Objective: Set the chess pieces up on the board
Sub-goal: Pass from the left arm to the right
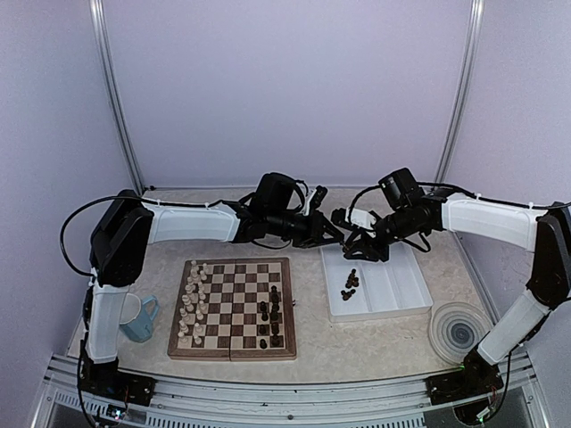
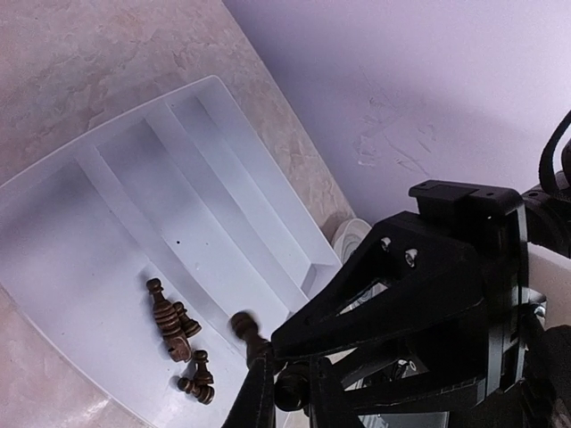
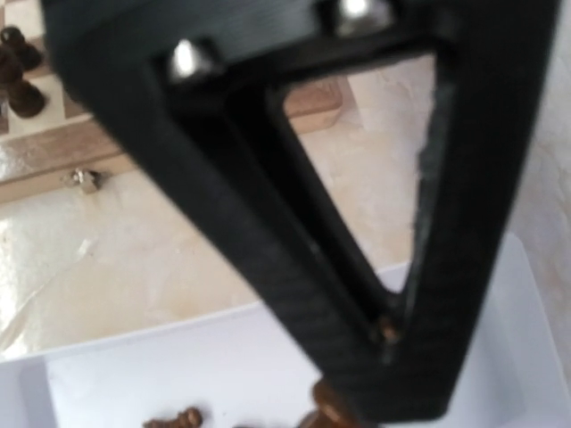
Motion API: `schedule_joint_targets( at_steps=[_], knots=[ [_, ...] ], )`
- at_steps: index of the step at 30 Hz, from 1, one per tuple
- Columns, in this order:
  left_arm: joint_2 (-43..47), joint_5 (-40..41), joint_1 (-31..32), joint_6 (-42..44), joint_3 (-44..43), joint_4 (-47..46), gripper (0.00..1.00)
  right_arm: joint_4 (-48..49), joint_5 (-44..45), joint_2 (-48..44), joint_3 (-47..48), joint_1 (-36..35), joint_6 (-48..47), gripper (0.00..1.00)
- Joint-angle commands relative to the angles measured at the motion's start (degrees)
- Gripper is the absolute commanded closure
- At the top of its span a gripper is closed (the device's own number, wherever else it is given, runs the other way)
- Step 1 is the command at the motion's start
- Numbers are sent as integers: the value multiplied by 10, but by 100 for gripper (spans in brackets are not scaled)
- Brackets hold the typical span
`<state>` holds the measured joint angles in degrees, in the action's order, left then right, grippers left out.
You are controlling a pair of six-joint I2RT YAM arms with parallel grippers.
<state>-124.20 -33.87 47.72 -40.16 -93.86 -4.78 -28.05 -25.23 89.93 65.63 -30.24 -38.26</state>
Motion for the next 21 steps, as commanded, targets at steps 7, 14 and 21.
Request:
schedule_joint_targets(
  at_steps=[7,14,21],
  knots=[
    [-19,-1,-7,-16,2,-40,97,-65,67,-26,26,-31,-43,61],
    [-12,11,-10,-5,8,-38,98,-41,41,-37,18,-23,-9,58],
    [50,39,-19,142,21,72,98,-39,-67,-69,1,76,-4,43]
  ],
)
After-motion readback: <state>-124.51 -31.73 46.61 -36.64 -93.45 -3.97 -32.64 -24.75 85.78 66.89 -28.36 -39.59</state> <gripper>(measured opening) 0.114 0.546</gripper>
